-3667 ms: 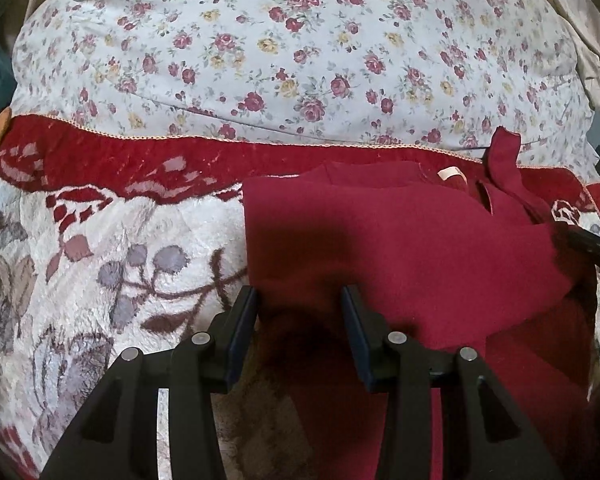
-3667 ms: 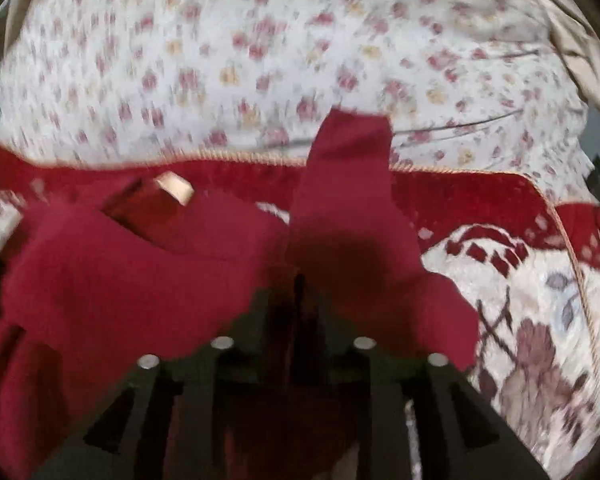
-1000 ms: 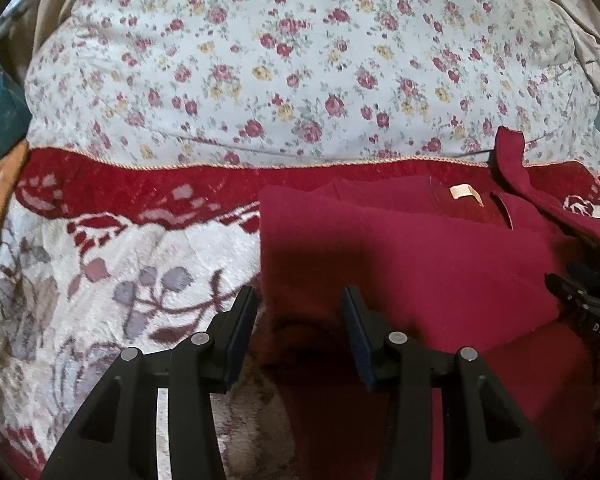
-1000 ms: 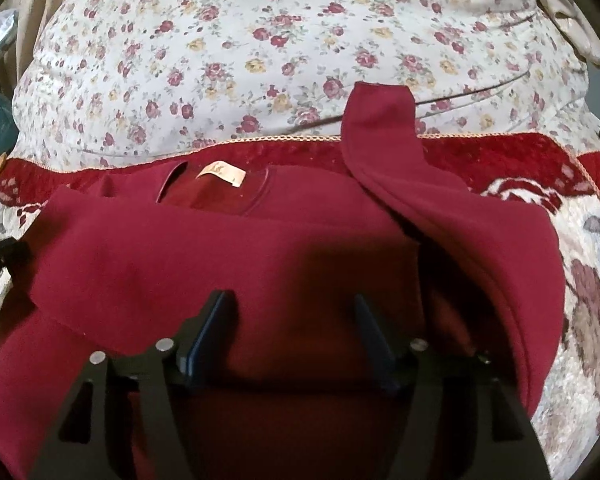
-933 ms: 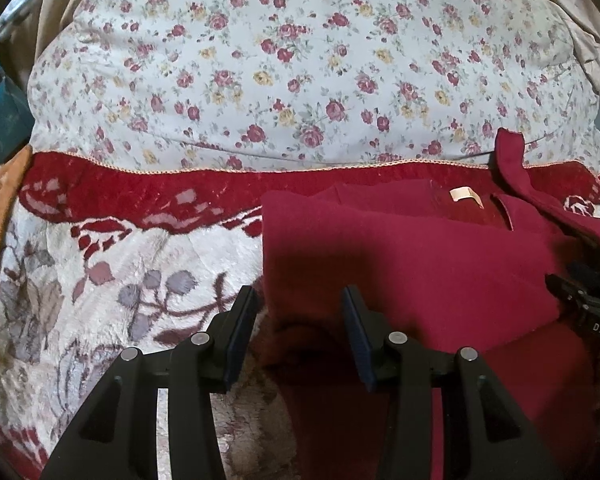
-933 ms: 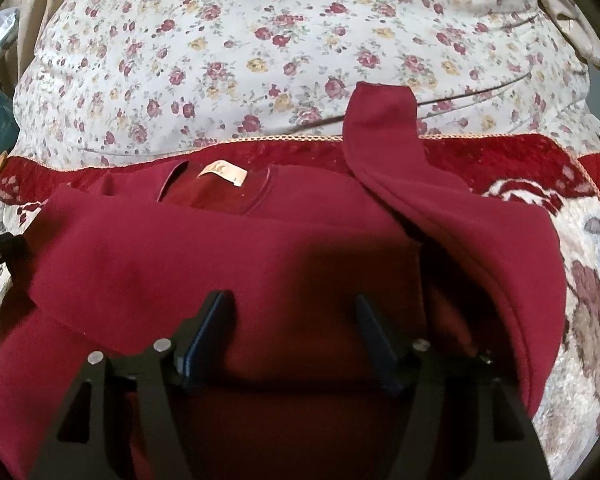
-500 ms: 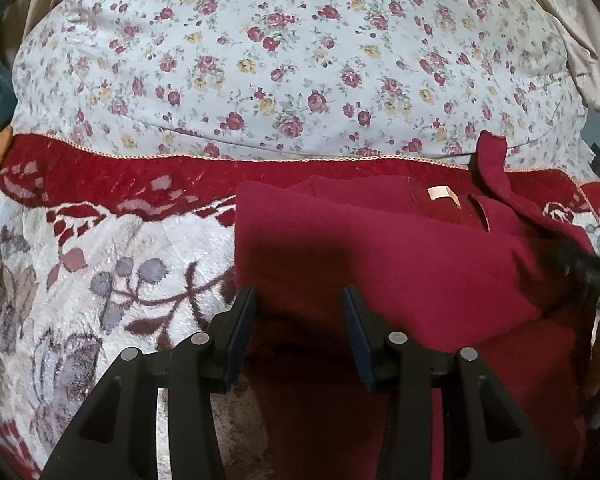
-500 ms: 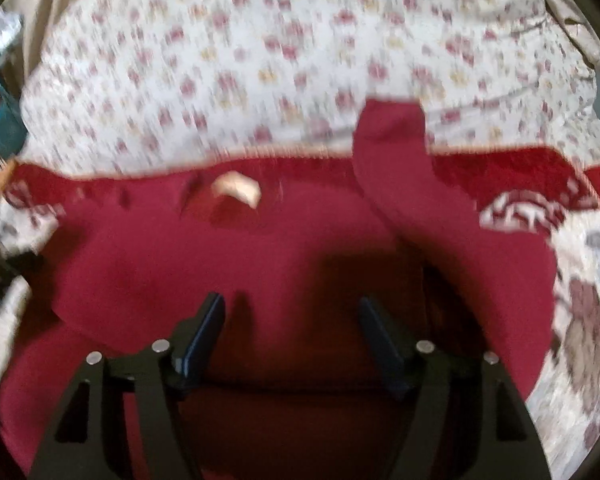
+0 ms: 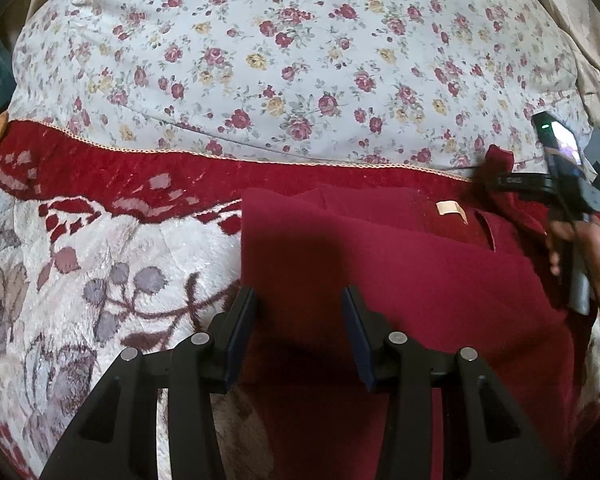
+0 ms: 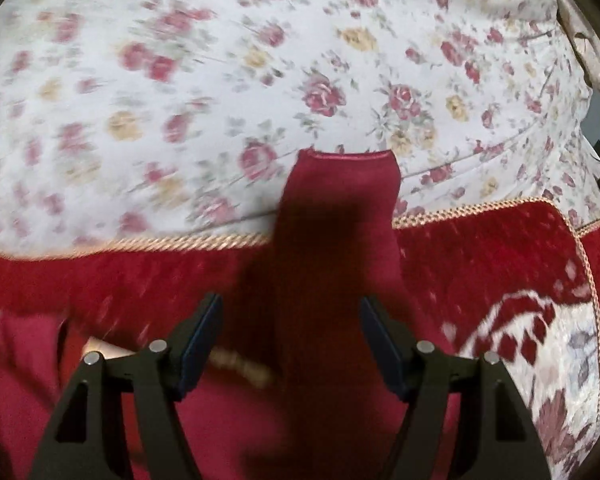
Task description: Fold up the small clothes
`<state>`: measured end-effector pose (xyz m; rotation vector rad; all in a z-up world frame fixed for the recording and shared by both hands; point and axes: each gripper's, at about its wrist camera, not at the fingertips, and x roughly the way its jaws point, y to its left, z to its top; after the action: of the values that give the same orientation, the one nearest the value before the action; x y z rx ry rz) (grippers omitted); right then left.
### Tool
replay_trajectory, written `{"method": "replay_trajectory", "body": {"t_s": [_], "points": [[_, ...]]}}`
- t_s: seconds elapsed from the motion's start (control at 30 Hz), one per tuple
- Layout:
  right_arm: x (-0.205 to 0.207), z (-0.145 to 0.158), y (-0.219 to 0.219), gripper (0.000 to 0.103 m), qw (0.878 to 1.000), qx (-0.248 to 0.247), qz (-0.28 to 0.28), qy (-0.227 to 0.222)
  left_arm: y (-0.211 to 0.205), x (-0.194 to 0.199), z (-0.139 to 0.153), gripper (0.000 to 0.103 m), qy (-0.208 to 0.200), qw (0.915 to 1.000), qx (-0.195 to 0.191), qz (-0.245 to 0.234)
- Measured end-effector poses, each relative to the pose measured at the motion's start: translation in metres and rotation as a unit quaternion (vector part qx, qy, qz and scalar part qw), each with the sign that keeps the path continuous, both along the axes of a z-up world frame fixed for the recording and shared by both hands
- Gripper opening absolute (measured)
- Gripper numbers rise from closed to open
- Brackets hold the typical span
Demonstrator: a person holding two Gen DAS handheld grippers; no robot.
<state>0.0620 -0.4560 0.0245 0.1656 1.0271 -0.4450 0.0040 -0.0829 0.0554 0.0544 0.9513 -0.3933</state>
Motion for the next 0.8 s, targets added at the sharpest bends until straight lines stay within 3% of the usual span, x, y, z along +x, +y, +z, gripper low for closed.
{"method": "replay_trajectory", "body": {"t_s": [0.07,0.13,0.17,0.23,0.33,0.4,0.63,0.8], "points": [[0.013,-0.013,-0.010,0.073,0.999,-0.006,-0.022,0.022,0.002,0.003,-0.001,0.022,0.002,1.0000,0.001,0.004],[0.021,-0.027,-0.022,0.049,0.999,0.009,-0.030,0.044,0.006,0.006,-0.001,0.022,0.005,0.9999,-0.003,0.010],[0.022,-0.031,-0.027,0.030,0.998,0.024,-0.032,0.045,0.007,0.007,-0.001,0.022,0.006,0.9999,-0.005,0.013],[0.014,-0.027,-0.037,0.019,0.998,0.041,-0.037,0.027,0.009,0.009,0.001,0.022,0.008,0.9998,-0.012,0.016],[-0.011,0.000,-0.049,0.016,0.993,0.112,-0.007,-0.041,0.011,0.007,0.006,0.022,0.003,0.9998,-0.015,0.015],[-0.040,0.033,-0.054,0.015,0.980,0.171,0.035,-0.092,0.013,0.005,0.012,0.022,-0.009,0.9997,-0.014,0.018],[-0.129,0.150,-0.029,0.015,0.938,0.231,0.175,-0.189,0.031,0.005,0.030,0.022,-0.028,0.9981,-0.039,0.038],[-0.146,0.187,0.028,0.016,0.914,0.248,0.249,-0.203,0.049,0.005,0.037,0.022,-0.036,0.9963,-0.052,0.058]]}}
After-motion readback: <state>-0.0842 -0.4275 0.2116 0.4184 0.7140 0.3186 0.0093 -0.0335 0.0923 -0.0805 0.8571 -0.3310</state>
